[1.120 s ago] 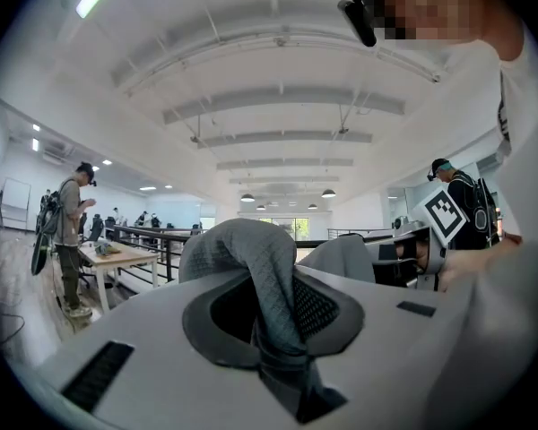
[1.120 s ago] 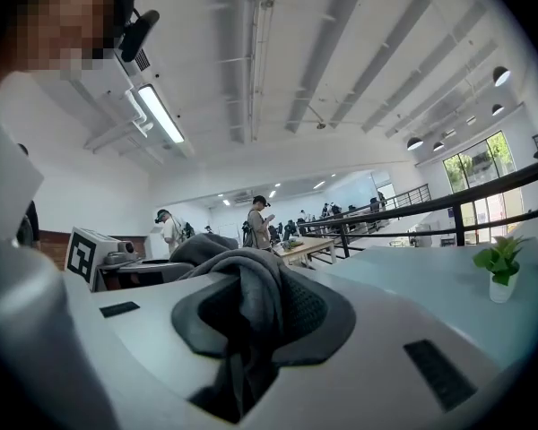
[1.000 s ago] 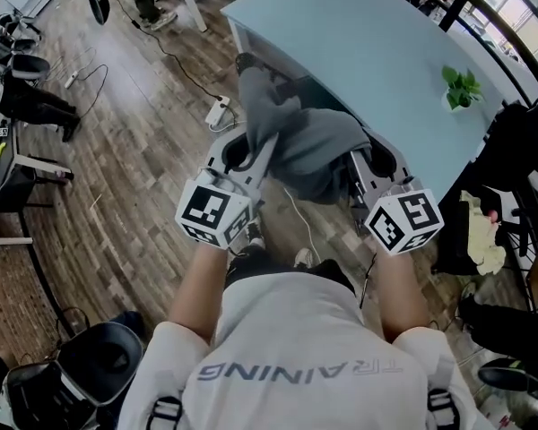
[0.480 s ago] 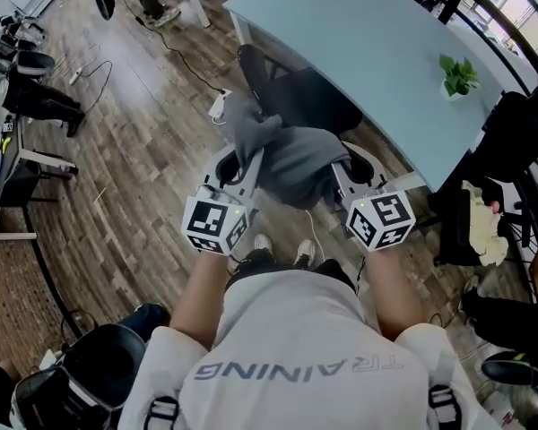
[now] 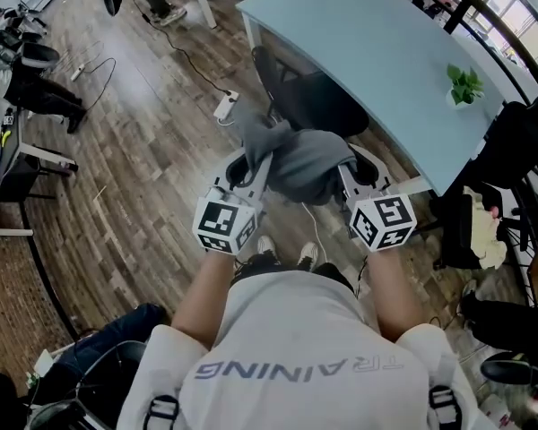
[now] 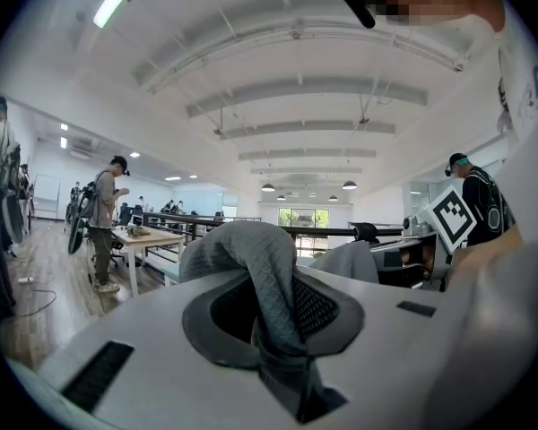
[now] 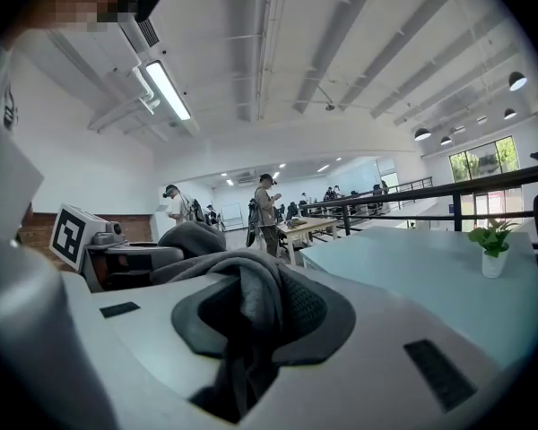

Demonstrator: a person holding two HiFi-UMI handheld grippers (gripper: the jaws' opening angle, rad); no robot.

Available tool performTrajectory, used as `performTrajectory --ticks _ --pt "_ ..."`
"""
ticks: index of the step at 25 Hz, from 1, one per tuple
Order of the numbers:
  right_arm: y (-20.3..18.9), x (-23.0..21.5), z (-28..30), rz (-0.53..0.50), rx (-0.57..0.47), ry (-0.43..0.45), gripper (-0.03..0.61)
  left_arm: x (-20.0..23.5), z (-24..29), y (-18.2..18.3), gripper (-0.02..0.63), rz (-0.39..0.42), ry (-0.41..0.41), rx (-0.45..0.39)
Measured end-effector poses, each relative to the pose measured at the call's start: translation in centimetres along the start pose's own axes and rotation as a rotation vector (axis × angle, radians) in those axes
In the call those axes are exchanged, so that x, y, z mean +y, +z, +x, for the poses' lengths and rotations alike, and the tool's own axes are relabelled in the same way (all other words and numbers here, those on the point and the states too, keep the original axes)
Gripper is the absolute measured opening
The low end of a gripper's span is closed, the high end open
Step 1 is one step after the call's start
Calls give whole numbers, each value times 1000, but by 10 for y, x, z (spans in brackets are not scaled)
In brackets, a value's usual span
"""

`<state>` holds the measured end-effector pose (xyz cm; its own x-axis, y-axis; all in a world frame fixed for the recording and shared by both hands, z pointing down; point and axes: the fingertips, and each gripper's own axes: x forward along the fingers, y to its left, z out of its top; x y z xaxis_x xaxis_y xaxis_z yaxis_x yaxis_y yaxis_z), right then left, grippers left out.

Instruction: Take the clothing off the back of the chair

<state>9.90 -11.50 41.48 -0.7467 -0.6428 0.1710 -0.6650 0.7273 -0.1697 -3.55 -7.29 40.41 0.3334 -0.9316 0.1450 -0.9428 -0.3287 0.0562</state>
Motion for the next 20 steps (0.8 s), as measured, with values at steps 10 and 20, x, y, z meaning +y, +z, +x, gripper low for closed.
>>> performTrajectory --ticks 10,20 --pt "-3 15 1 19 2 -6 91 9 -12 2 89 -6 -10 -14" --pt "-7 30 4 18 12 -3 91 17 -24 -3 89 -21 -15 -8"
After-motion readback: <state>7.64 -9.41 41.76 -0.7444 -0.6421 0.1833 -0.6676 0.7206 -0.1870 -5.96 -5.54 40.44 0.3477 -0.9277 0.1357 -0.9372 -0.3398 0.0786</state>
